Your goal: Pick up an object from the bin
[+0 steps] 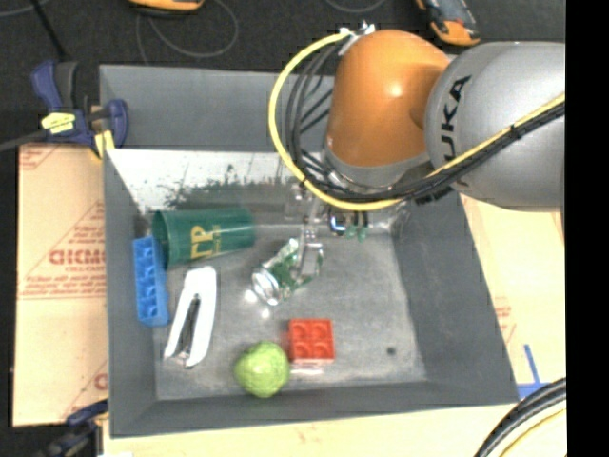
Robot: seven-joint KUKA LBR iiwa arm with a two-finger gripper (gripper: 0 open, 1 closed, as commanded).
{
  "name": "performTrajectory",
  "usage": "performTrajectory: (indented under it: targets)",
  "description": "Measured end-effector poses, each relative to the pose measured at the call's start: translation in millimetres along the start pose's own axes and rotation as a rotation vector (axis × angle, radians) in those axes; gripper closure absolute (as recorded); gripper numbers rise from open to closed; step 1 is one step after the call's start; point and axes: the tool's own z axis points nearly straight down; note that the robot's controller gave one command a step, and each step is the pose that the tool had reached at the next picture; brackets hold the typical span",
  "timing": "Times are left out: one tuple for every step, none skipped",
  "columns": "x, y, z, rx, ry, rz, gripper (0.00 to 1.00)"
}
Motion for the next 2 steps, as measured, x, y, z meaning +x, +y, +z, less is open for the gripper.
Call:
performTrajectory:
  targets:
    - [-13.1, -15, 47, -0.001, -0.011, 0.030, 0.00]
    - [7.0, -17, 109, 0.001, -0.005, -0.253, 0.00]
